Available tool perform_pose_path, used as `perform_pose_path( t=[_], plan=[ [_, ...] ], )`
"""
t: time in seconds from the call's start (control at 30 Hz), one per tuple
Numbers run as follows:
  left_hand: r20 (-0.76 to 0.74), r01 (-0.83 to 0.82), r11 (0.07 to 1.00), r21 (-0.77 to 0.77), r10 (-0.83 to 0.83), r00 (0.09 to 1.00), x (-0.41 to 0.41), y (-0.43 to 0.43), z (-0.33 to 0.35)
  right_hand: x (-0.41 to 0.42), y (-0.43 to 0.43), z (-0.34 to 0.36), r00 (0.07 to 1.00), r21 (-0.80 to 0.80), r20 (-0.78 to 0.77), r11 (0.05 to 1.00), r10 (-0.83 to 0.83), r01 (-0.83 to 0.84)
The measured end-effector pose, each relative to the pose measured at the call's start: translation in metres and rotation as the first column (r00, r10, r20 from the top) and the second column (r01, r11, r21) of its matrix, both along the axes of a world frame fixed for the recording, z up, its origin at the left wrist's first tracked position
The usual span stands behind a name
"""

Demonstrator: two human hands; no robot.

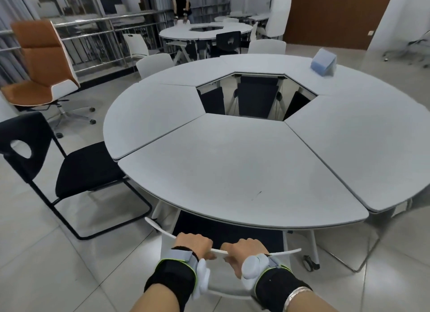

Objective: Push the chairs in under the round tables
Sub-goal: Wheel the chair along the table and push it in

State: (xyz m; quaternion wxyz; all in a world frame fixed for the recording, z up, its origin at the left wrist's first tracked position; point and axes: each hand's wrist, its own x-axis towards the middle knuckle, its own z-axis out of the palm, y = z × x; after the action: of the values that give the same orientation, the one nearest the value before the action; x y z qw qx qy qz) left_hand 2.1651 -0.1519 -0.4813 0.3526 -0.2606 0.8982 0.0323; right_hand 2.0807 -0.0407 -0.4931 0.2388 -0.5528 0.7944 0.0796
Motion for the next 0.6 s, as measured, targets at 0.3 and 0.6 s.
perform_pose_path(
  t=[0.3,0.6],
  plan=[
    [-0.031,0.011,1.000,0.010,-0.011,0.999,-0.017,-0.017,-0.001,-0.016,-0.017,-0.002,0.999,-0.002,0.000,0.999,-0.032,0.032],
    [-0.066,0.054,0.998,-0.008,-0.055,0.996,-0.018,-0.034,-0.004,-0.017,-0.032,0.000,0.998,-0.004,0.028,0.998,-0.061,0.061]
  ],
)
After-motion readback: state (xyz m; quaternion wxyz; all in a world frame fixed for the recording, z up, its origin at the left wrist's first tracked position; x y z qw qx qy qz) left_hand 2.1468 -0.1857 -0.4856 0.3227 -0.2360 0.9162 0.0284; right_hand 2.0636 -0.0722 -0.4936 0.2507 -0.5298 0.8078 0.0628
